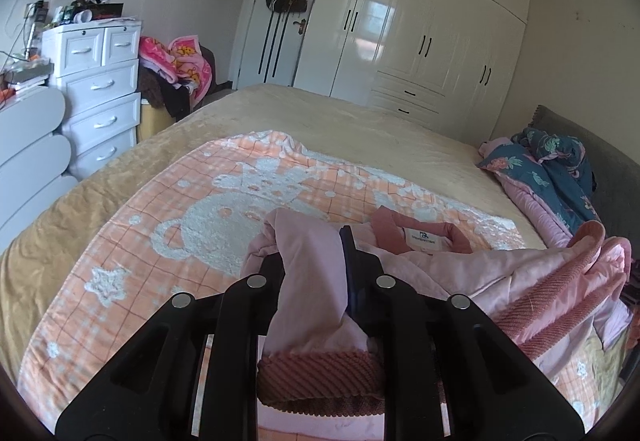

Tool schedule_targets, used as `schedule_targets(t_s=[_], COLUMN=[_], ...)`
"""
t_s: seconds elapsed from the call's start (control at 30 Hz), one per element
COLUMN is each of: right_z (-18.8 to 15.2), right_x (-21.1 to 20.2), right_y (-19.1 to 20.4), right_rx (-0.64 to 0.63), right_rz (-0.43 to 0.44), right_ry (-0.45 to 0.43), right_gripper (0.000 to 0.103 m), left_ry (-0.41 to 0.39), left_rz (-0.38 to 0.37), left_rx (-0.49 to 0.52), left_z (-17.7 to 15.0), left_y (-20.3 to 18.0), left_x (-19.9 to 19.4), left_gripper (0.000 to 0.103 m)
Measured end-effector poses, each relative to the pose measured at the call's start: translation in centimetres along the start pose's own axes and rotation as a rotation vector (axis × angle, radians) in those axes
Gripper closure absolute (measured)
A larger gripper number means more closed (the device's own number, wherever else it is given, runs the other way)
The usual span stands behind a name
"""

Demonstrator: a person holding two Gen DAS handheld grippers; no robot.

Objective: Fold large clothes
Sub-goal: 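Lift the hem with both tools and carry it toward the collar, then lay the hem over the folded sleeves and open both tools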

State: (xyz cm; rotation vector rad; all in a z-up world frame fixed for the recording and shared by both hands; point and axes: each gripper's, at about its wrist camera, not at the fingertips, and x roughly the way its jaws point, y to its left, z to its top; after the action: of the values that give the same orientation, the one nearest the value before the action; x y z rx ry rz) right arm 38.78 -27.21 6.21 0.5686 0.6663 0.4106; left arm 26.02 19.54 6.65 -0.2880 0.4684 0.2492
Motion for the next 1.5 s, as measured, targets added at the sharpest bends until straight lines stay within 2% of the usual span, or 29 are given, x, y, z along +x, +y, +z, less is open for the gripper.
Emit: schedule_targets(t_s=[0.23, 0.33, 0.37, 0.4, 0.43, 0.47, 0.53, 0.57, 0.6, 0.7, 0.83, 0.9, 0.93, 1.0, 1.03, 1.1, 1.17, 1.23, 1.3, 1.4, 1.5], right_z=[0.3, 0.4, 0.4, 0.3, 0.2, 0.1, -0.5, -1.1, -1.7, -4.7, -8.4, -9.8, -10.3, -10.7, -10.7, -10.5, -10.0, -9.2, -8.3, -7.5, -7.3], right_x=[1.6, 2.2, 2.3, 2.2, 1.8, 1.4, 0.5, 0.1, 0.0, 0.6, 4.4, 6.8, 7.4, 7.8, 7.8, 7.3, 6.4, 5.3, 4.9, 4.8, 5.6], right_y=[-0.5, -1.2, -1.4, -1.6, -1.6, -1.4, -0.7, -0.3, 0.1, 1.4, 1.4, 0.9, 0.6, 0.5, 0.4, 0.5, 0.6, 0.4, -0.1, -0.7, -1.6], right_rx=[0.019, 0.071, 0.094, 0.117, 0.128, 0.126, 0.089, 0.066, 0.038, -0.073, -0.174, -0.197, -0.204, -0.223, -0.225, -0.223, -0.234, -0.246, -0.259, -0.328, -0.388], right_rz=[0.010, 0.069, 0.105, 0.146, 0.164, 0.174, 0.213, 0.216, 0.206, 0.132, 0.000, -0.059, -0.071, -0.078, -0.074, -0.057, -0.061, -0.081, -0.119, -0.242, -0.316], right_ry=[0.024, 0.024, 0.018, 0.004, -0.022, -0.044, -0.081, -0.091, -0.094, -0.075, 0.035, 0.118, 0.132, 0.130, 0.128, 0.116, 0.085, 0.045, 0.031, 0.031, 0.065], right_gripper=[0.080, 0.071, 0.059, 0.042, 0.034, 0.027, 0.026, 0.022, 0.018, 0.016, 0.015, 0.015, 0.015, 0.015, 0.015, 0.015, 0.013, 0.008, 0.006, 0.006, 0.006], left_ry=[0.004, 0.011, 0.012, 0.014, 0.016, 0.017, 0.019, 0.020, 0.022, 0.027, 0.033, 0.032, 0.031, 0.019, 0.009, -0.033, -0.079, -0.118, -0.119, -0.043, 0.054], left_rz=[0.000, -0.003, -0.005, -0.008, -0.010, -0.012, -0.018, -0.021, -0.023, -0.023, -0.029, -0.037, -0.045, -0.076, -0.088, -0.084, -0.072, -0.057, -0.001, 0.049, 0.057], left_rx=[-0.005, -0.005, -0.006, -0.007, -0.005, -0.005, -0.007, -0.009, -0.009, -0.004, 0.003, -0.002, -0.008, -0.027, -0.032, -0.020, 0.007, 0.030, 0.045, 0.028, -0.017], left_z=[-0.2, -0.3, -0.3, -0.2, -0.2, -0.1, 0.0, 0.1, 0.1, 0.1, -0.1, -0.2, -0.2, -0.1, 0.0, 0.4, 0.9, 1.1, 1.1, 0.0, -2.2], left_y=[0.0, 0.1, 0.2, 0.2, 0.2, 0.2, 0.2, 0.2, 0.1, -0.2, -0.5, -0.6, -0.6, -0.6, -0.8, -1.2, -1.6, -1.6, -0.9, 1.4, 4.1], left_x=[1.8, 2.6, 2.8, 3.0, 3.3, 3.5, 3.8, 4.1, 4.2, 4.9, 5.7, 5.9, 5.9, 5.5, 5.1, 3.9, 2.5, 1.2, 0.7, 2.0, 3.8], left_gripper=[0.091, 0.091, 0.091, 0.091, 0.091, 0.091, 0.091, 0.091, 0.091, 0.089, 0.082, 0.071, 0.067, 0.042, 0.036, 0.018, 0.010, 0.010, 0.010, 0.010, 0.009])
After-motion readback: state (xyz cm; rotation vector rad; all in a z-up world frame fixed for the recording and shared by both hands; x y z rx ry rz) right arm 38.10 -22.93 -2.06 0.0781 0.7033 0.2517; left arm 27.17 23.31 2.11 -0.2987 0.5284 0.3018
